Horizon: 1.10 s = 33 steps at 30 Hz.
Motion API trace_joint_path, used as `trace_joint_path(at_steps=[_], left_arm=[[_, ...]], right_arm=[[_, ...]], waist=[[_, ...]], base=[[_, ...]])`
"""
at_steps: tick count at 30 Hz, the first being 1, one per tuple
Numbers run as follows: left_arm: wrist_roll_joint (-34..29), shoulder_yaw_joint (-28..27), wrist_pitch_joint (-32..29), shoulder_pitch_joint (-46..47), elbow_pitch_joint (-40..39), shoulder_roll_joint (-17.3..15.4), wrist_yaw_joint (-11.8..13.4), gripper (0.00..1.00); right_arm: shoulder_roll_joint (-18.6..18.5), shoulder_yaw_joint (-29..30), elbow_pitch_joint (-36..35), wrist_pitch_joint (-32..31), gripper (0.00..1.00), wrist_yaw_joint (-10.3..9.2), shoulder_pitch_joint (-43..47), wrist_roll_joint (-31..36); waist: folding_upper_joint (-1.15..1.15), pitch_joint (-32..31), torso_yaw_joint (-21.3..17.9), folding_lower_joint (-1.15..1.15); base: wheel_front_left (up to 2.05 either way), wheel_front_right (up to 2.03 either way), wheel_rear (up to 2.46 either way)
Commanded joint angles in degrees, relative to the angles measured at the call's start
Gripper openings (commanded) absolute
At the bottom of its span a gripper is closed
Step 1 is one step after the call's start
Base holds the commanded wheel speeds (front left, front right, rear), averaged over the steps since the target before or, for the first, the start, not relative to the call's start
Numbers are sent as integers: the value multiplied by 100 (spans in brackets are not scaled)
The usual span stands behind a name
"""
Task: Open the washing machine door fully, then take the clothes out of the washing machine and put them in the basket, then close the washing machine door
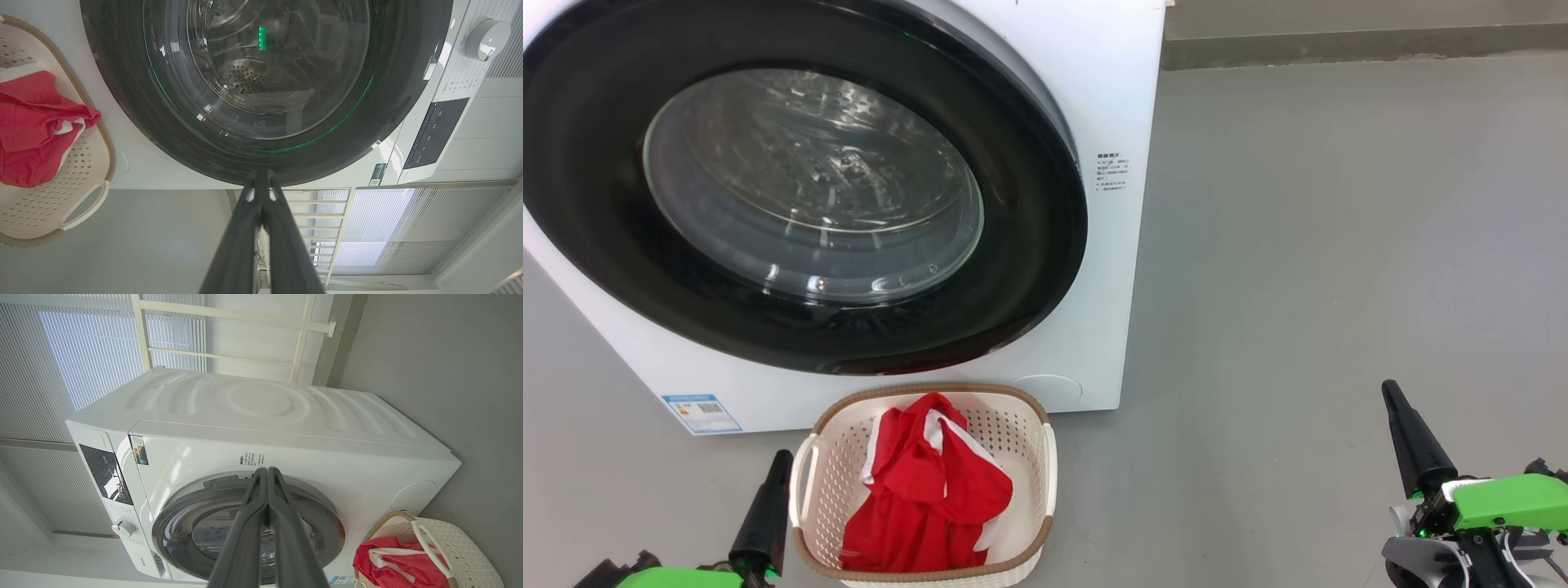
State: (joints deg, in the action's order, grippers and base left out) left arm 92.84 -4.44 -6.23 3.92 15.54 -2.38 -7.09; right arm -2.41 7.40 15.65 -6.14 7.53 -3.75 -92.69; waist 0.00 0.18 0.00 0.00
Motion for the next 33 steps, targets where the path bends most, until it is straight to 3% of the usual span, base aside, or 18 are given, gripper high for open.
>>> trace_joint_path(at_steps=[1, 33], left_arm=[[-69, -209, -26, 226, -150, -54, -40, 0], [-71, -211, -28, 227, -150, -52, -40, 0]], right_arm=[[-51, -87, -163, -36, 0, -4, -243, 53], [-49, -85, -163, -38, 0, -4, -243, 55]], waist=[[0, 0, 0, 0], [0, 0, 0, 0]], base=[[0, 0, 0], [0, 0, 0]])
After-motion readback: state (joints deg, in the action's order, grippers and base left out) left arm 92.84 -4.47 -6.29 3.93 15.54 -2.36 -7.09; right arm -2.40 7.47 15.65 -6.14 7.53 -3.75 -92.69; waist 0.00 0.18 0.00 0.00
